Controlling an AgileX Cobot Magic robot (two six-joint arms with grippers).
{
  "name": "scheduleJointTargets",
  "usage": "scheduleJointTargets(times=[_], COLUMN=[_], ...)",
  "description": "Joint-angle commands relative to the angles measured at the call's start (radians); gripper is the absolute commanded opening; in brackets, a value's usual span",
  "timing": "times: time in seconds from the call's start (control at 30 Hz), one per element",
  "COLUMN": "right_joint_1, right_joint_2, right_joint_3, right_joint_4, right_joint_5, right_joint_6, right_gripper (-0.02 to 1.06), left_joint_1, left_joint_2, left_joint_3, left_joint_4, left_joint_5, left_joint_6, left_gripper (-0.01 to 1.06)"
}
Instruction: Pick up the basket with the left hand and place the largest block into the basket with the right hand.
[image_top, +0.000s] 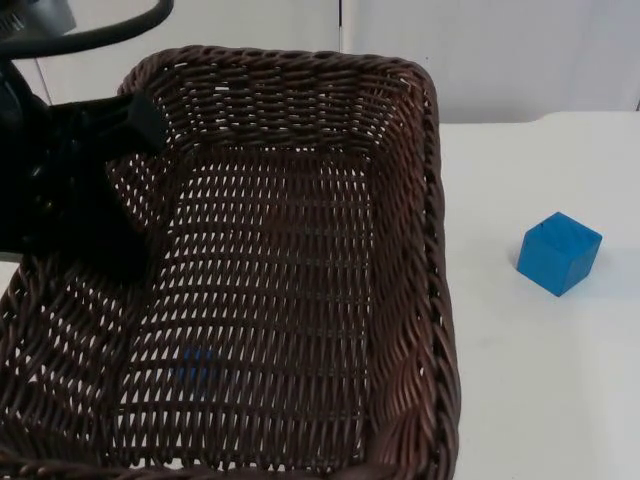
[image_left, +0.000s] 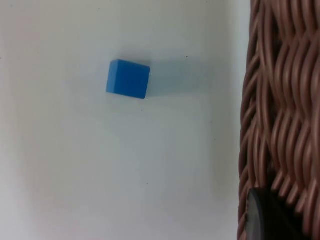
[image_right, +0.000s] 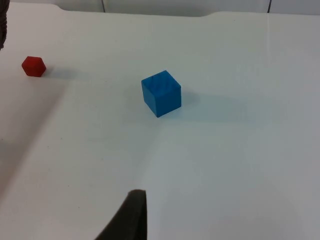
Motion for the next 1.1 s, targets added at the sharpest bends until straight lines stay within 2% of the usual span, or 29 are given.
scheduleJointTargets(times=[0.0,0.9,1.07], right_joint_1=[-0.006,-0.006,-0.006], right_joint_2=[-0.003,-0.001,0.096], right_joint_3=[0.002,-0.002,-0.031], right_joint_4=[0.001,-0.001,-0.001], right_joint_5=[-0.013,-0.023,-0.055], right_joint_6=[0.0,0.0,0.0], right_gripper=[1.05,1.05,1.05], left_joint_1=[0.003,0.003,0.003], left_joint_2=[-0.017,-0.017,-0.017], left_joint_3=[-0.001,-0.001,-0.002], left_joint_4=[-0.029,-0.029,-0.029], left_joint_5=[-0.01,-0.01,-0.006], left_joint_6=[0.002,0.002,0.002], left_gripper=[0.0,0.0,0.0])
